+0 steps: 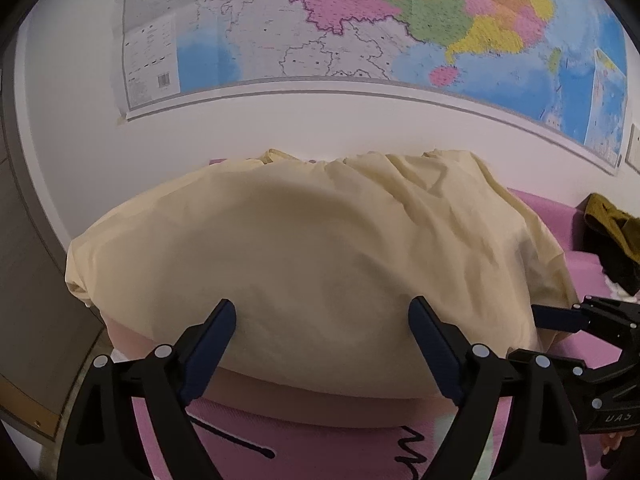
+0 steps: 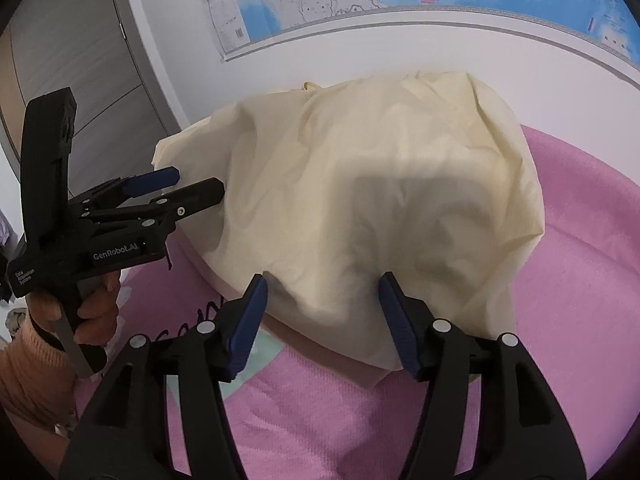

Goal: Fold large clothes

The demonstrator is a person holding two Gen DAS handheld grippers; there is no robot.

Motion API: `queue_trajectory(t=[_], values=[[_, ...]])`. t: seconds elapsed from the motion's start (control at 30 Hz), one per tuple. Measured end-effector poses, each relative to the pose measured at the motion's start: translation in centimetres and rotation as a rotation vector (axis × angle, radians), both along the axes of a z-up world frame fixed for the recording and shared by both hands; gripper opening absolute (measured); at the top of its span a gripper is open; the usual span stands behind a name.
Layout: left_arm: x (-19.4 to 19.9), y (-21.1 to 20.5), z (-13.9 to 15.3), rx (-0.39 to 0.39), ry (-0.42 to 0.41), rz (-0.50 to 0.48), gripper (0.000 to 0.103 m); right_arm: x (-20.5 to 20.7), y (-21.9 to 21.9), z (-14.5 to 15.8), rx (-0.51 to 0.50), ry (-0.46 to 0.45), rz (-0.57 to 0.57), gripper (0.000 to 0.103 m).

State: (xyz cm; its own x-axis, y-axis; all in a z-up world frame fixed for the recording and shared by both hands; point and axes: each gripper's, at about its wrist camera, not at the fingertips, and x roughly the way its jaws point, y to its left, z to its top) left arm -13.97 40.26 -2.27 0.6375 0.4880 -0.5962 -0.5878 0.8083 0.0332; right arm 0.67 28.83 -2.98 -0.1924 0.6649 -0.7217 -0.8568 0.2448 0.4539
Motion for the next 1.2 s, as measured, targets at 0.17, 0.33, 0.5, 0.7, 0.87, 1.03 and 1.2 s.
queue_trajectory(t=[0.17,0.33,0.5,0.7,0.87,1.03,1.2], values=[[-0.8,-0.4,0.1,-0.033,-0.022,0.002,0.085,0.2,-0.9,0.6,0.032,0.026,-0.019,0.060],[-1.7,-1.3,0.2,-0.046,-0.046,0.001,0.087,0.3,-2.1,1.1,0.051,0.033,-0.040,0.062],[-1.9,-1.2,0.5,-0.037,-0.047,0.015,0.087,0.8,-2.8,1.5,0.062,0.022,-0.063,0.062],[-4.1,5.0,2.1,-0.018,-0.067,0.166,0.087,2.0,-1.7,2.0,0.076,0.005,-0.082,0.065],[-9.6,12.4,2.6,-0.086,-0.141,0.376,0.086,2.4,0.1,0.8,0.053,0.029,-0.069,0.065],[-12.0,17.3,1.1,-0.188,-0.128,0.437,0.073,2.2,1.1,-1.0,0.025,0.034,-0.045,0.065],[-9.9,19.1,-0.9,-0.174,-0.021,0.413,0.065,2.1,0.6,-1.0,0.014,0.029,-0.034,0.065]])
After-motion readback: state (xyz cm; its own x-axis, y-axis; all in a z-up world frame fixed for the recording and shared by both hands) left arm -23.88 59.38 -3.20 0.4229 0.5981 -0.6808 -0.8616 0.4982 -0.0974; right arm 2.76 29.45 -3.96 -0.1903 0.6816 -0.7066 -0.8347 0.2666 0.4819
